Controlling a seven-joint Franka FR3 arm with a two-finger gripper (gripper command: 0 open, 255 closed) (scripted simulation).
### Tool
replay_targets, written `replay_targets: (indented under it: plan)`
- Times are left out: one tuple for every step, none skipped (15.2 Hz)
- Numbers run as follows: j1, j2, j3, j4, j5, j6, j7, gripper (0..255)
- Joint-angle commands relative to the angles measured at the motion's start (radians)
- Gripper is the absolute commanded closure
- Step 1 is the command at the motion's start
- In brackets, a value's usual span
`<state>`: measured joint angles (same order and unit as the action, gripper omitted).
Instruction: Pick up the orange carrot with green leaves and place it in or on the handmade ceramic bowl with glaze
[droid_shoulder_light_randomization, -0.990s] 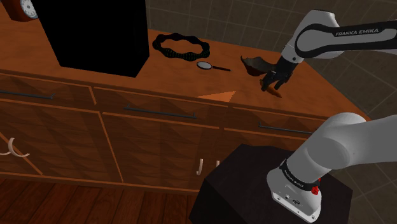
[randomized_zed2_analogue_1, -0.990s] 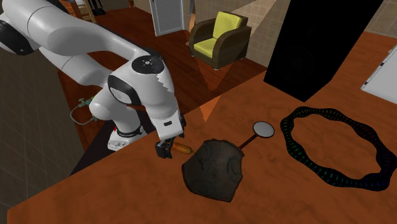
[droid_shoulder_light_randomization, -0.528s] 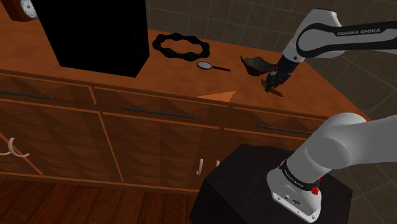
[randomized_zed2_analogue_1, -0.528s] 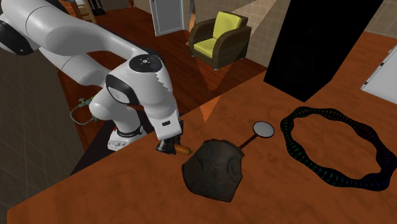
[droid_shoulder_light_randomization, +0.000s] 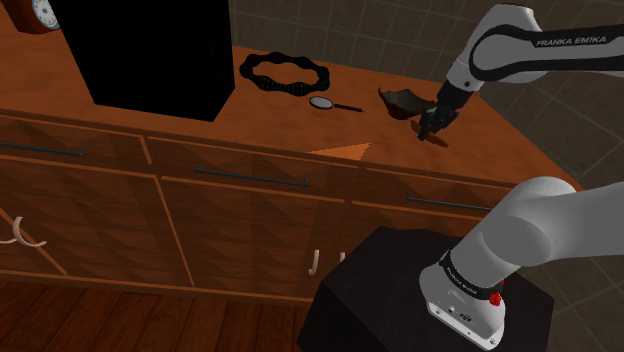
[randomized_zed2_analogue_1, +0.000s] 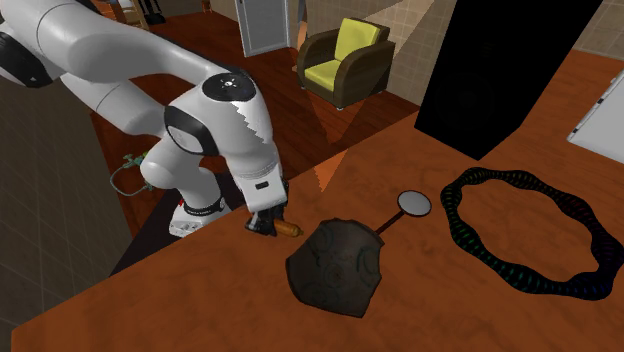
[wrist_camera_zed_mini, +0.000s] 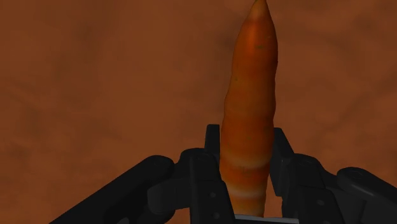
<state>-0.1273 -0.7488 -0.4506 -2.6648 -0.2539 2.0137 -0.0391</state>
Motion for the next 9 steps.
replay_targets:
  plan:
    - [0.002,-0.007,0.007,0.021,0.006,-0.029,0.001,255]
    - [0.003,-0.011,0.011,0.032,0.008,-0.043,0.001,255]
    - [0.004,-0.014,0.015,0.044,0.011,-0.058,0.002,255]
    - [0.005,-0.016,0.019,0.055,0.014,-0.072,0.002,255]
    - [0.006,-0.019,0.022,0.067,0.017,-0.086,0.002,255]
    - [0.007,-0.021,0.026,0.079,0.02,-0.1,0.003,255]
    - [0.008,-0.023,0.03,0.091,0.022,-0.114,0.003,255]
    - [0.009,-0.024,0.033,0.103,0.025,-0.128,0.003,255]
    - [0.01,-0.025,0.036,0.116,0.028,-0.142,0.004,255]
